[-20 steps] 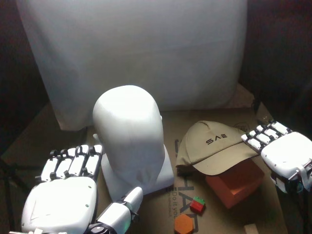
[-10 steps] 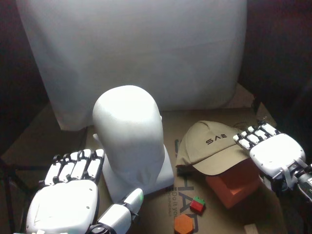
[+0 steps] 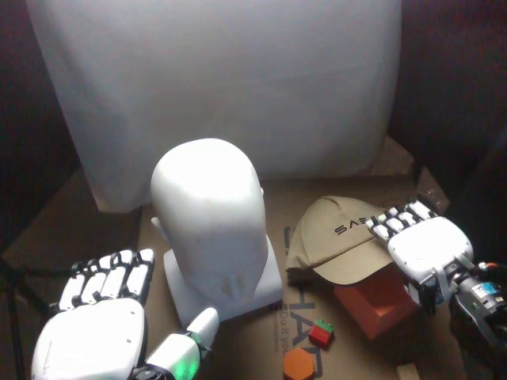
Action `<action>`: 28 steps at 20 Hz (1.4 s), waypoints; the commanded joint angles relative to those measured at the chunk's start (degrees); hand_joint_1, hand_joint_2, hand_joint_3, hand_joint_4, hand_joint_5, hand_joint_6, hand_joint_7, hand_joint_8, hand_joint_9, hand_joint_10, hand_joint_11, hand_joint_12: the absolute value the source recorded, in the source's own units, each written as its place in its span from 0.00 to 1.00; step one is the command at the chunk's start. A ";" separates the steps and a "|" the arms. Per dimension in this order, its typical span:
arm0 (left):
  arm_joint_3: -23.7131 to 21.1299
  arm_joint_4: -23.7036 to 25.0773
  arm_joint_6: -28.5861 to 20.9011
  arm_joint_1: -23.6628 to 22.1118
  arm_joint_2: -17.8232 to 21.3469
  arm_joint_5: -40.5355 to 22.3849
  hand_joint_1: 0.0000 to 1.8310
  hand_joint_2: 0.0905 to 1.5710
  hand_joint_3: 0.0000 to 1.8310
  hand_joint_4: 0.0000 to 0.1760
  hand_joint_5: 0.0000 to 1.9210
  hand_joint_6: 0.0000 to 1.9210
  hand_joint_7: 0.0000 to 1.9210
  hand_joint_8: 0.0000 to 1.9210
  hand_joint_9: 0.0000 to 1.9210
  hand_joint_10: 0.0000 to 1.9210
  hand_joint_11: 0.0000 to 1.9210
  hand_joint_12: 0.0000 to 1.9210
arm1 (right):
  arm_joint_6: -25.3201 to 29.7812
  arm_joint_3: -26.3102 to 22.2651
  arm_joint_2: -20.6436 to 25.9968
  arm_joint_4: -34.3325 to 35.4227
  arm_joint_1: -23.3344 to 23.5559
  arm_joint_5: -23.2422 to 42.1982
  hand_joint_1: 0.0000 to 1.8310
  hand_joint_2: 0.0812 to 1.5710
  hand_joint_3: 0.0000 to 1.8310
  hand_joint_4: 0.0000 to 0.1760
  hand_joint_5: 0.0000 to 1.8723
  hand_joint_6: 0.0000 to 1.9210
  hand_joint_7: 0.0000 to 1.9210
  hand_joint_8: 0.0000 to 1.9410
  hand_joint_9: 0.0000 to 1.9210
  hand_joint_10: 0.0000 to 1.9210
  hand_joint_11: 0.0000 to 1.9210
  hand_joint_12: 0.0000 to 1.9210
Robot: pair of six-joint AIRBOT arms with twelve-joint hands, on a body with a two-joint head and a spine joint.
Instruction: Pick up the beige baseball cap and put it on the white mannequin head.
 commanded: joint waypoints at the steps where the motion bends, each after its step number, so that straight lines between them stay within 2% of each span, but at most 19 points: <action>1: 0.25 4.32 -0.36 -0.41 -0.24 -5.97 0.00 0.70 0.00 0.00 0.06 0.00 0.05 0.00 0.06 0.00 0.00 0.27 | 0.15 0.78 -0.16 -0.47 0.46 6.07 0.69 0.71 0.00 0.00 0.14 0.00 0.16 0.00 0.14 0.00 0.00 0.46; 11: 0.46 4.71 -0.29 0.64 -0.82 -8.06 0.00 0.70 0.00 0.00 0.06 0.00 0.05 0.00 0.06 0.00 0.00 0.27 | 0.94 3.28 -2.30 -1.05 2.78 4.28 0.68 0.71 0.00 0.00 0.15 0.00 0.16 0.00 0.15 0.00 0.00 0.47; 20: 0.79 4.95 0.37 0.66 -0.79 -8.14 0.00 0.70 0.00 0.00 0.07 0.00 0.06 0.00 0.07 0.00 0.00 0.29 | 1.03 6.54 -4.08 -1.05 2.60 3.13 0.67 0.71 0.00 0.00 0.16 0.00 0.17 0.00 0.15 0.00 0.00 0.48; 23: 1.09 5.63 0.30 0.58 -0.87 -8.14 0.00 0.70 0.00 0.00 0.07 0.00 0.06 0.00 0.06 0.00 0.00 0.26 | 1.15 6.60 -4.10 -1.05 2.52 3.15 0.67 0.71 0.00 0.00 0.16 0.00 0.17 0.00 0.15 0.00 0.00 0.48; 26: 1.76 5.66 -0.58 0.72 -1.11 -8.13 0.00 0.70 0.00 0.00 0.07 0.00 0.05 0.00 0.06 0.00 0.00 0.24 | 1.15 6.70 -4.13 -1.15 2.64 4.14 0.67 0.71 0.00 0.00 0.17 0.00 0.18 0.00 0.15 0.00 0.00 0.48; 28: 2.77 5.86 -3.64 0.84 -1.39 -6.98 0.00 0.70 0.00 0.00 0.07 0.00 0.05 0.00 0.06 0.00 0.00 0.25 | 1.20 7.03 -4.16 -1.16 2.71 4.32 0.66 0.71 0.00 0.00 0.17 0.00 0.18 0.00 0.15 0.00 0.00 0.48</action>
